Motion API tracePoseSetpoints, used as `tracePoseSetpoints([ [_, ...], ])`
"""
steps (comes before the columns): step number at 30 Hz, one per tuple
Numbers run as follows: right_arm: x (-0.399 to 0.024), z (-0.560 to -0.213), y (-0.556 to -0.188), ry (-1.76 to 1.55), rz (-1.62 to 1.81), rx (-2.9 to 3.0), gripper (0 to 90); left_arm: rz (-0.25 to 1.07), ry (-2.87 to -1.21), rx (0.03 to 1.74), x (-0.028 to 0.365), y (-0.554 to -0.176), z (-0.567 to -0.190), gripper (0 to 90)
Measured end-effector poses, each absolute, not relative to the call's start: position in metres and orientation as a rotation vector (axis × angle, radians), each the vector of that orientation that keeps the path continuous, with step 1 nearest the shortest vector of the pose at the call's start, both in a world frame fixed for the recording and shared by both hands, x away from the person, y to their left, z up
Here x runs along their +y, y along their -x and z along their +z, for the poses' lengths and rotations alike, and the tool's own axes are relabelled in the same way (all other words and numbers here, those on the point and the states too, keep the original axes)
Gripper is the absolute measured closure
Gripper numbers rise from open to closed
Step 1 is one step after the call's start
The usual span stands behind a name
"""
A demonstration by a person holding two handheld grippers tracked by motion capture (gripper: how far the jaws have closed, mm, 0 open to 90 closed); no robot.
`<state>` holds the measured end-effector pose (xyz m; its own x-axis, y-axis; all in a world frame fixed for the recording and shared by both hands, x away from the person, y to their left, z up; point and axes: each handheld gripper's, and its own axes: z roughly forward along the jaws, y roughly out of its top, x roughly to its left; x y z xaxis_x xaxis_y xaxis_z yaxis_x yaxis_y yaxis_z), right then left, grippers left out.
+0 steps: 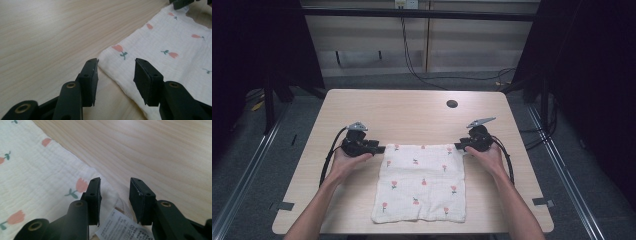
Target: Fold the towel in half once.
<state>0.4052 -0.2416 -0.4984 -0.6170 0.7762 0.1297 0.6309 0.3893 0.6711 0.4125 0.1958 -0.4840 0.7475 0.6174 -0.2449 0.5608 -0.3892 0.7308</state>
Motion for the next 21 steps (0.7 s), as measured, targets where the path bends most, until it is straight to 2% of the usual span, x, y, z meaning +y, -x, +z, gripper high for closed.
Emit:
tracePoseSetpoints([
  [2, -0.24, -0.5, -0.405, -1.263, 1.045, 2.44, 64.9, 0.082, -2.075, 0.889, 0.196, -0.413, -0.485, 53.0],
  [5, -0.238, -0.502, -0.404, -1.253, 1.057, 2.447, 74.2, 0.084, -2.086, 0.89, 0.193, -0.416, -0.487, 52.6],
  [6, -0.238, -0.502, -0.403, -1.248, 1.058, 2.453, 82.6, 0.089, -2.091, 0.891, 0.192, -0.417, -0.488, 52.7],
  [10, -0.237, -0.503, -0.401, -1.255, 1.113, 2.445, 86.0, 0.113, -2.114, 0.892, 0.182, -0.418, -0.493, 52.9],
  [21, -0.239, -0.501, -0.399, -1.271, 1.175, 2.438, 86.2, 0.095, -2.147, 0.882, 0.173, -0.426, -0.501, 54.3],
])
